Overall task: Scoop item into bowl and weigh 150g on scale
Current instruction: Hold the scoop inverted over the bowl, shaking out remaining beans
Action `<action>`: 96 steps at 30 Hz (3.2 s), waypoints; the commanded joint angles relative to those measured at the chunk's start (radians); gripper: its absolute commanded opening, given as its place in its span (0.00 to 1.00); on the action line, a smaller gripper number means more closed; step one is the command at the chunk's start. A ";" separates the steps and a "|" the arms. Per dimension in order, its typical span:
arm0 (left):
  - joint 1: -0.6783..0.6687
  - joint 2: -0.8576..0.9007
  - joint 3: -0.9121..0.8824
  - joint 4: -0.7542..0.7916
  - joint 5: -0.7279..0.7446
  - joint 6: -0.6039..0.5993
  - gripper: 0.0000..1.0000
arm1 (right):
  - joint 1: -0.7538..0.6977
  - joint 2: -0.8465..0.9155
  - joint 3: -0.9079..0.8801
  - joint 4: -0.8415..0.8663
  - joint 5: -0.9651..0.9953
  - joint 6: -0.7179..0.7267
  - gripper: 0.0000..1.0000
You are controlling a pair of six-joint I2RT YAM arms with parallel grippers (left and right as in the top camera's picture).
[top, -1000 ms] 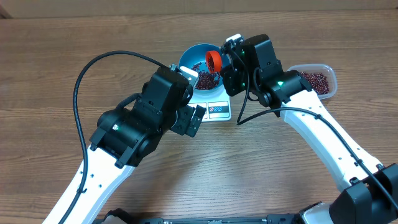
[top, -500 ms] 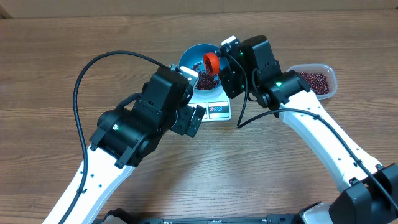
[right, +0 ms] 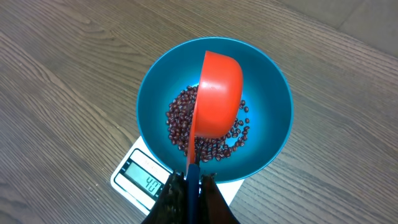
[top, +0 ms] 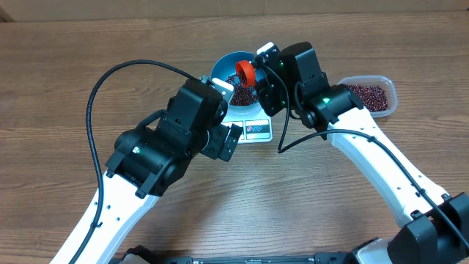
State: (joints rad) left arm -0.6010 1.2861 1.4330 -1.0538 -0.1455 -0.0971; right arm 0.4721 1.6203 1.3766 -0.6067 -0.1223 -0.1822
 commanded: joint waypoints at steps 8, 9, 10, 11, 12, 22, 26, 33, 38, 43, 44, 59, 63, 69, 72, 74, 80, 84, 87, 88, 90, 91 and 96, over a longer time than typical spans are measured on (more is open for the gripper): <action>0.007 0.004 0.004 0.003 0.008 0.015 1.00 | 0.004 -0.027 0.033 0.011 0.009 -0.005 0.04; 0.007 0.004 0.004 0.003 0.008 0.015 1.00 | 0.004 -0.027 0.033 0.008 0.009 -0.006 0.04; 0.007 0.005 0.004 0.003 0.008 0.015 1.00 | 0.005 -0.027 0.033 0.002 0.008 -0.008 0.04; 0.007 0.004 0.004 0.003 0.008 0.015 1.00 | 0.006 -0.027 0.033 -0.005 0.001 -0.019 0.03; 0.007 0.004 0.004 0.003 0.008 0.015 1.00 | 0.006 -0.027 0.033 -0.012 -0.011 -0.042 0.04; 0.007 0.005 0.004 0.003 0.008 0.015 0.99 | 0.006 -0.027 0.033 -0.010 -0.008 -0.046 0.04; 0.007 0.005 0.004 0.003 0.008 0.015 1.00 | 0.005 -0.027 0.033 -0.003 0.026 -0.029 0.04; 0.007 0.004 0.004 0.003 0.008 0.015 0.99 | 0.005 -0.027 0.033 -0.020 -0.032 -0.079 0.04; 0.007 0.004 0.004 0.003 0.008 0.015 1.00 | 0.005 -0.025 0.033 0.000 0.044 -0.013 0.09; 0.007 0.004 0.004 0.003 0.008 0.015 0.99 | 0.006 -0.025 0.033 -0.001 0.011 -0.006 0.03; 0.007 0.004 0.004 0.003 0.008 0.015 1.00 | 0.006 -0.025 0.033 -0.013 -0.024 -0.051 0.04; 0.007 0.004 0.004 0.003 0.008 0.015 1.00 | 0.006 -0.025 0.033 -0.028 0.010 -0.058 0.04; 0.007 0.004 0.004 0.003 0.008 0.015 1.00 | 0.005 -0.025 0.033 -0.010 0.089 0.006 0.04; 0.007 0.004 0.004 0.003 0.008 0.015 1.00 | 0.011 -0.025 0.033 -0.034 0.008 -0.079 0.04; 0.007 0.004 0.004 0.003 0.008 0.015 1.00 | 0.013 -0.025 0.033 -0.042 0.028 -0.088 0.03; 0.007 0.004 0.004 0.003 0.008 0.015 0.99 | 0.013 -0.025 0.033 -0.027 0.086 -0.033 0.04; 0.007 0.004 0.004 0.003 0.008 0.015 0.99 | 0.016 -0.025 0.033 -0.025 0.053 -0.032 0.04; 0.007 0.004 0.004 0.003 0.008 0.015 1.00 | 0.019 -0.025 0.033 -0.043 0.051 -0.095 0.04; 0.007 0.005 0.004 0.003 0.008 0.015 1.00 | 0.019 -0.025 0.033 -0.011 0.171 0.017 0.04; 0.007 0.004 0.004 0.003 0.008 0.015 1.00 | 0.019 -0.025 0.033 -0.008 0.169 0.021 0.04; 0.007 0.004 0.004 0.003 0.008 0.015 1.00 | 0.019 -0.025 0.033 -0.018 0.063 -0.039 0.04; 0.007 0.004 0.004 0.003 0.008 0.015 1.00 | 0.019 -0.025 0.033 -0.032 0.010 -0.099 0.04; 0.007 0.004 0.004 0.003 0.008 0.015 1.00 | 0.019 -0.025 0.033 -0.010 0.111 -0.030 0.04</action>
State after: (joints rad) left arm -0.6010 1.2861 1.4330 -1.0538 -0.1455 -0.0971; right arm 0.4870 1.6203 1.3766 -0.6411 -0.0624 -0.2478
